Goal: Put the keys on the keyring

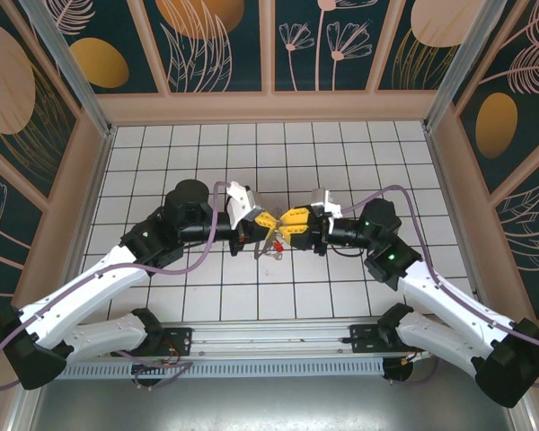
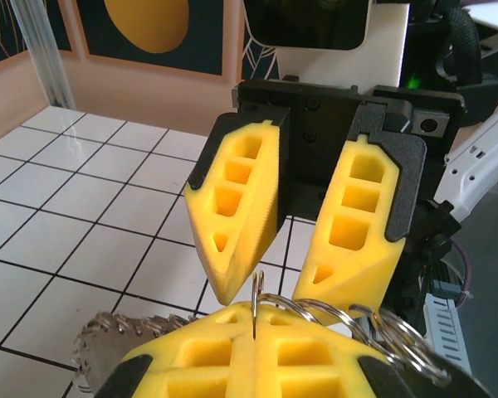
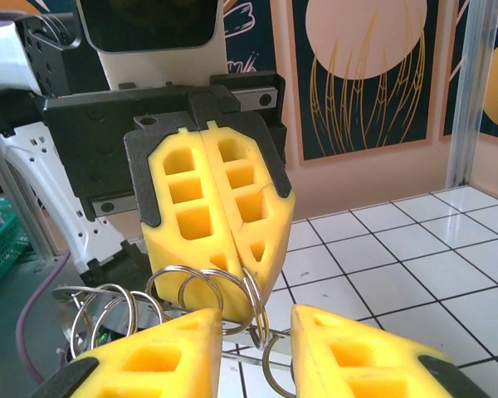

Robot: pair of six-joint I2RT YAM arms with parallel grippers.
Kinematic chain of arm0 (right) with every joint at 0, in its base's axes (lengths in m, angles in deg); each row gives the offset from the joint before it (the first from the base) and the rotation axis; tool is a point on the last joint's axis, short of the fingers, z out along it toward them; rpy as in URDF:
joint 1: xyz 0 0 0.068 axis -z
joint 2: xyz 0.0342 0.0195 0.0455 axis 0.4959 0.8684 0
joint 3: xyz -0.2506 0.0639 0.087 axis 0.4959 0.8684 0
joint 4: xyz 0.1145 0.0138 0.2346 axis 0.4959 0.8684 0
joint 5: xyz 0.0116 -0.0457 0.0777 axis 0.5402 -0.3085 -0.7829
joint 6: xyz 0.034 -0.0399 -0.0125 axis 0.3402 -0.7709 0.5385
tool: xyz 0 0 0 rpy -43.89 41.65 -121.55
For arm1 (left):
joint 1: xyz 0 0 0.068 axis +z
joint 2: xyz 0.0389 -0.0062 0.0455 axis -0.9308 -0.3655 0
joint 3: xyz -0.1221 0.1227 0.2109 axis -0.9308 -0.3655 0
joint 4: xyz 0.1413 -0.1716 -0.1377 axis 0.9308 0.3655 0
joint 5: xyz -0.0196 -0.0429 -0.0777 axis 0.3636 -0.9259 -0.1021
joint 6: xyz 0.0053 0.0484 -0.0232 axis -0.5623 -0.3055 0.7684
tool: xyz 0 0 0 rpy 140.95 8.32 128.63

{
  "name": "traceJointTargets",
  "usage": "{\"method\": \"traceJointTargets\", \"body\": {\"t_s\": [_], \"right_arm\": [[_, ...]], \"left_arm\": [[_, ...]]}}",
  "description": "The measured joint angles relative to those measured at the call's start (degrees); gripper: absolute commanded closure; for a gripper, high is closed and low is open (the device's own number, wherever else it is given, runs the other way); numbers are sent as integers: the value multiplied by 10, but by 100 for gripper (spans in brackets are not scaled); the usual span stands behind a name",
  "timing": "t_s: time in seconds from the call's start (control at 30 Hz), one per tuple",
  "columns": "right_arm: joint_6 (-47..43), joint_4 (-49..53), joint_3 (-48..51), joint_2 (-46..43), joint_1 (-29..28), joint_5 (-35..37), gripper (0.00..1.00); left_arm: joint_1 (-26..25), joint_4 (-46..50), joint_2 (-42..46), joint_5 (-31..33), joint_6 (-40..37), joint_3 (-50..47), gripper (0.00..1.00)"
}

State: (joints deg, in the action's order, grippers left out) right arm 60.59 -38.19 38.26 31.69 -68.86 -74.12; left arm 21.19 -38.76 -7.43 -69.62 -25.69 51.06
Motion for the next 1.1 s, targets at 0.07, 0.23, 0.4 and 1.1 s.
{"method": "traceJointTargets", "body": {"t_s": [0.07, 0.23, 0.4, 1.1], "right_arm": [[-13, 20, -7, 0, 0, 7, 78], [-46, 65, -21, 0, -3, 26, 84], [-66, 94, -30, 2, -3, 34, 97], [-114, 118, -41, -21, -15, 89, 100]], "left_arm": [[0, 7, -1, 3, -3, 2, 100], [0, 16, -11, 3, -8, 6, 100], [1, 20, -22, 7, -9, 10, 100], [-10, 16, 56, 31, 28, -39, 54]]}}
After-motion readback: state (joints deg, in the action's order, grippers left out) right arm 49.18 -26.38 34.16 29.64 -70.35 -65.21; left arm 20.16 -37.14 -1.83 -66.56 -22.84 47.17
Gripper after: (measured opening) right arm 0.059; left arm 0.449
